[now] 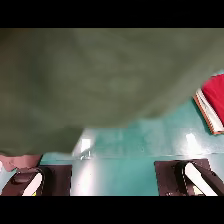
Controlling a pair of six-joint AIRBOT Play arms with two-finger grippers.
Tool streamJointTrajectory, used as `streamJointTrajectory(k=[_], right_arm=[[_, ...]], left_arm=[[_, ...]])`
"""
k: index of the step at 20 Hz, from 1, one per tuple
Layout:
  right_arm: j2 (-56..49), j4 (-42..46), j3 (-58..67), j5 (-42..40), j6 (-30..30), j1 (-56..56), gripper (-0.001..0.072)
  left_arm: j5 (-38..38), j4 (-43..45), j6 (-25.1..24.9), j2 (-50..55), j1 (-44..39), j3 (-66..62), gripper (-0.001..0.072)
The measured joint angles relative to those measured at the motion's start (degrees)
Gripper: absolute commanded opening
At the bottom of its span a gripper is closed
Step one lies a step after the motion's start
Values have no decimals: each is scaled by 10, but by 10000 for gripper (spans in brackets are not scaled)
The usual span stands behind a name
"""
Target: Fold the shirts.
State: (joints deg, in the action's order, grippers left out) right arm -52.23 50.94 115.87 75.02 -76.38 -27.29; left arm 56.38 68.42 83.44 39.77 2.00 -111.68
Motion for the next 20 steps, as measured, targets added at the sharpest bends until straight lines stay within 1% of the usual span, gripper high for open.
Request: streamJointTrajectory(k=[4,6,8,11,14,18,20], right_arm=[[-48,21,-59,21,-5,60,14],[-87,68,-105,26,-10,110,14],[-131,122,-153,28,-14,158,14],[-217,177,-216,22,-20,209,14],[-311,198,-234,4,-27,230,14],[-412,203,-170,-7,-35,240,14],[-441,207,-132,-4,-36,238,14]], left_arm=[[122,16,14,98,0,19,22],[157,14,16,160,0,61,22],[168,1,16,224,1,117,23],[159,-17,5,325,0,200,23],[128,-33,-15,419,0,248,23],[64,-61,-32,475,1,262,24],[57,-66,-37,486,1,254,24]])
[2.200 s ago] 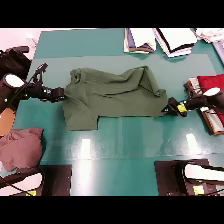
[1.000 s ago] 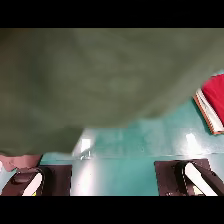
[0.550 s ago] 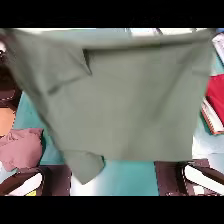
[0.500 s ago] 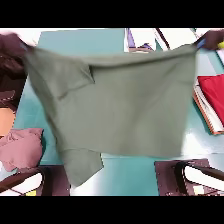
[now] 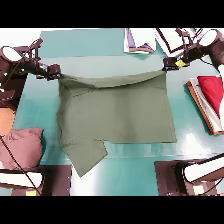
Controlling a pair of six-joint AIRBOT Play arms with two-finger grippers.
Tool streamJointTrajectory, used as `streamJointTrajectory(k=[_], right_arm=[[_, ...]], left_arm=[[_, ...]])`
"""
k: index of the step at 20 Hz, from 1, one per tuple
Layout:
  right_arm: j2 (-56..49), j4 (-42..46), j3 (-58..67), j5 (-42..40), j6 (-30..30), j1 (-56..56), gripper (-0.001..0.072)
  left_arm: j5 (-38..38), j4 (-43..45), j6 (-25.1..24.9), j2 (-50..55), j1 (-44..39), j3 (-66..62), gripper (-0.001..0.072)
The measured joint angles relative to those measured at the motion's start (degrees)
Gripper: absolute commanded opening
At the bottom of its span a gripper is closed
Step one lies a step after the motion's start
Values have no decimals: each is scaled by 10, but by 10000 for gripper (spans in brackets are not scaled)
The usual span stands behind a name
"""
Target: Fold the shirts.
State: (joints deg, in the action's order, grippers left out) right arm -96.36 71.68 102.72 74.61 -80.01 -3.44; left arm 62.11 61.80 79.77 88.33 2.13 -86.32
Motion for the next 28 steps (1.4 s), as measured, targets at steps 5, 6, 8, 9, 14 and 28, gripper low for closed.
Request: streamJointTrajectory(k=[5,6,8,9,14,28], right_arm=[[-2,3,3,35,0,-35,14],[7,4,-16,37,0,-44,13],[26,5,-67,42,0,-58,14],[36,4,-95,41,3,-63,14],[83,6,-217,11,12,-70,16],[221,2,-280,30,15,-71,438]], left_arm=[[65,8,-7,10,-3,10,23],[75,11,-7,10,-4,22,23],[84,15,-7,11,-12,50,23],[85,18,-8,11,-18,66,23],[70,22,-11,12,-55,111,24],[128,137,99,-221,-67,291,547]])
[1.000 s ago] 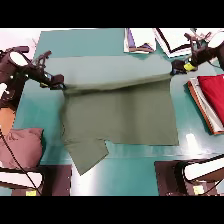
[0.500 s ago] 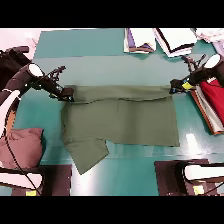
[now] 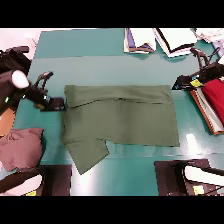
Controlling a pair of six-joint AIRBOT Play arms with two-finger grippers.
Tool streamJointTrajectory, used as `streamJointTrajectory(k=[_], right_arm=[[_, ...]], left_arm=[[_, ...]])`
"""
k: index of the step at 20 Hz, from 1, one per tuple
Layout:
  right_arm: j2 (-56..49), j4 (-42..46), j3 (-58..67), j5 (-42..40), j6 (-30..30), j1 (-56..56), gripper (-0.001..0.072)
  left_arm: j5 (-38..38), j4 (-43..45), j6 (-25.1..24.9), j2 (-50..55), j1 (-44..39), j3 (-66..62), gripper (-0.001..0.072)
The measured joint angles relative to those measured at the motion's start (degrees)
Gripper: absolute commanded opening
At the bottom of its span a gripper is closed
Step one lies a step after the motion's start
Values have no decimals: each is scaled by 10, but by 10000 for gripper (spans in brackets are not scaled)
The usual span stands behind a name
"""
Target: Fold the shirts.
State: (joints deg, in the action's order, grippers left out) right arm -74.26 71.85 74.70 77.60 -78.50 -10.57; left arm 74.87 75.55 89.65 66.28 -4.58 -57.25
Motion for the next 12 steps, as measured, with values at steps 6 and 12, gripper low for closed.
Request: streamJointTrajectory(k=[6,12], right_arm=[[52,-3,-30,-12,0,0,437],[60,-3,-35,-7,0,0,437]], left_arm=[[-1,-27,61,-199,-1,249,547],[-71,-145,56,-244,-1,369,546]])
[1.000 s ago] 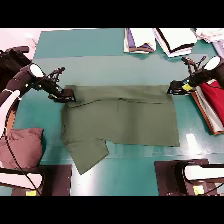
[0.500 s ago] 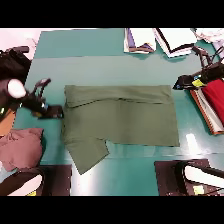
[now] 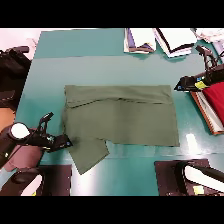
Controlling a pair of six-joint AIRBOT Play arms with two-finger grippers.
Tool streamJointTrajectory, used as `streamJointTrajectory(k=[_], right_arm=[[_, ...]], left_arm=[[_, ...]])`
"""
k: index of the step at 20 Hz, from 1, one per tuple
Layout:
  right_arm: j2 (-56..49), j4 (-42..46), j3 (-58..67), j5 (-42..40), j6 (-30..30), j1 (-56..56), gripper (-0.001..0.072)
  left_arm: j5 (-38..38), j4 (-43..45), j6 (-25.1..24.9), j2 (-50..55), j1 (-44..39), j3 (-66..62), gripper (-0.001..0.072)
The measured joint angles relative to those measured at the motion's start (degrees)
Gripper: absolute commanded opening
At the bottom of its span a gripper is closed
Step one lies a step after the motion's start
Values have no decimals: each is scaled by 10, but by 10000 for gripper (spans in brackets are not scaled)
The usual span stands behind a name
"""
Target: Fold the shirts.
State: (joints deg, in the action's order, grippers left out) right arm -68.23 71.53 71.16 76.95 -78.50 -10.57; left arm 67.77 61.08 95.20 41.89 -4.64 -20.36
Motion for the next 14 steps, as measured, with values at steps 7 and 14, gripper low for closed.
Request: streamJointTrajectory(k=[7,14], right_arm=[[1,-1,-1,13,0,0,436],[54,17,-137,59,0,-69,470]], left_arm=[[-50,-87,-42,-7,0,43,23],[-19,-85,-83,-17,0,-3,22]])
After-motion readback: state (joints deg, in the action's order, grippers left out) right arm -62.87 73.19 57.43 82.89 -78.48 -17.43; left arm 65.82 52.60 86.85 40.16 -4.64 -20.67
